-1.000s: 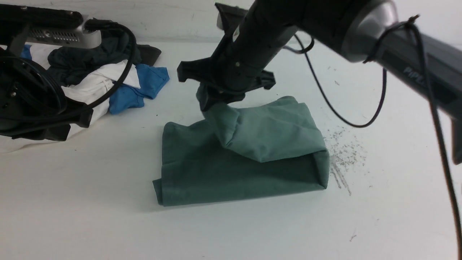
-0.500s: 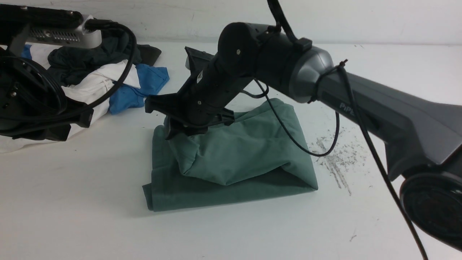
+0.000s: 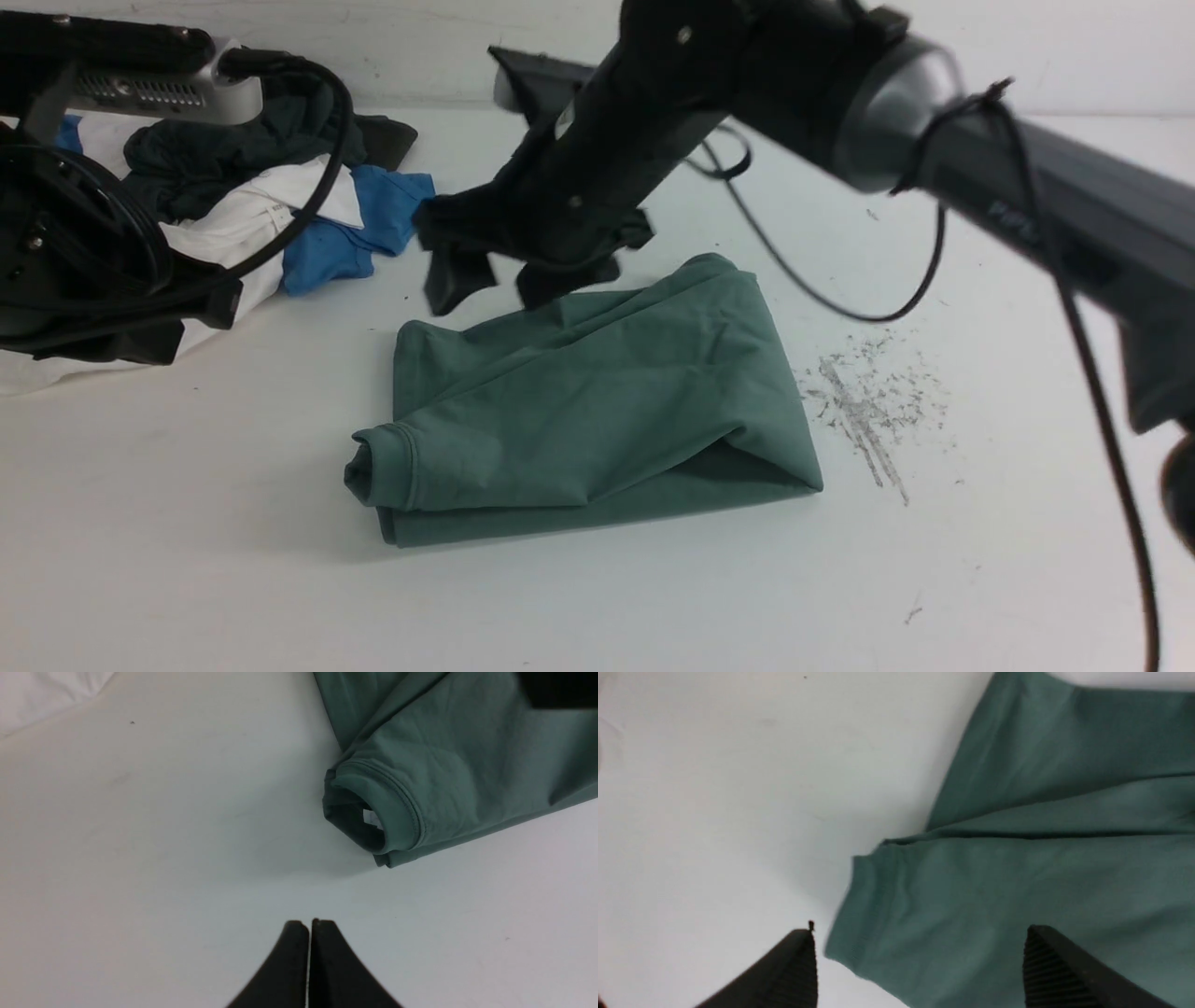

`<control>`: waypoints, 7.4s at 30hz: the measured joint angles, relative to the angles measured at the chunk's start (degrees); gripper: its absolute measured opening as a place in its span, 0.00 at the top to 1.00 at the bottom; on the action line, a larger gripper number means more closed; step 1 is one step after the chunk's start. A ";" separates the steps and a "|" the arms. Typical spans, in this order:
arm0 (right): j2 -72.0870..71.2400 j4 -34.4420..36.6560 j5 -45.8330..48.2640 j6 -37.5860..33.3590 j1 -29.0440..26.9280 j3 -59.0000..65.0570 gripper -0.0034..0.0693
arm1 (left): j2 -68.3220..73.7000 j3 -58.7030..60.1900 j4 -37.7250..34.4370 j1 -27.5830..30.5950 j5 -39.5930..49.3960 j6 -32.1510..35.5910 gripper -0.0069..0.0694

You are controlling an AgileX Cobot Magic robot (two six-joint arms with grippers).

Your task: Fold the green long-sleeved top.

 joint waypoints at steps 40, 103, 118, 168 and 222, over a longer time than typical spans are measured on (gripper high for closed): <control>-1.95 -3.89 0.23 -9.11 -13.68 27.48 0.97 | 31.11 0.00 -0.78 -6.71 -14.77 -3.04 0.91; 2.13 -2.46 1.27 -7.03 -23.90 13.30 0.44 | 7.02 0.04 -4.85 2.17 0.20 1.22 0.91; 5.97 -10.69 1.23 -5.87 -18.96 16.62 0.34 | 7.02 0.04 -6.00 2.17 0.77 1.49 0.91; -52.63 -21.44 -1.64 3.43 -18.91 50.19 0.46 | -14.71 2.40 -5.92 2.17 4.89 4.70 0.91; -2.21 -14.51 1.75 -19.32 -10.33 13.61 0.61 | -3.25 2.47 -7.55 2.17 -3.69 10.54 0.91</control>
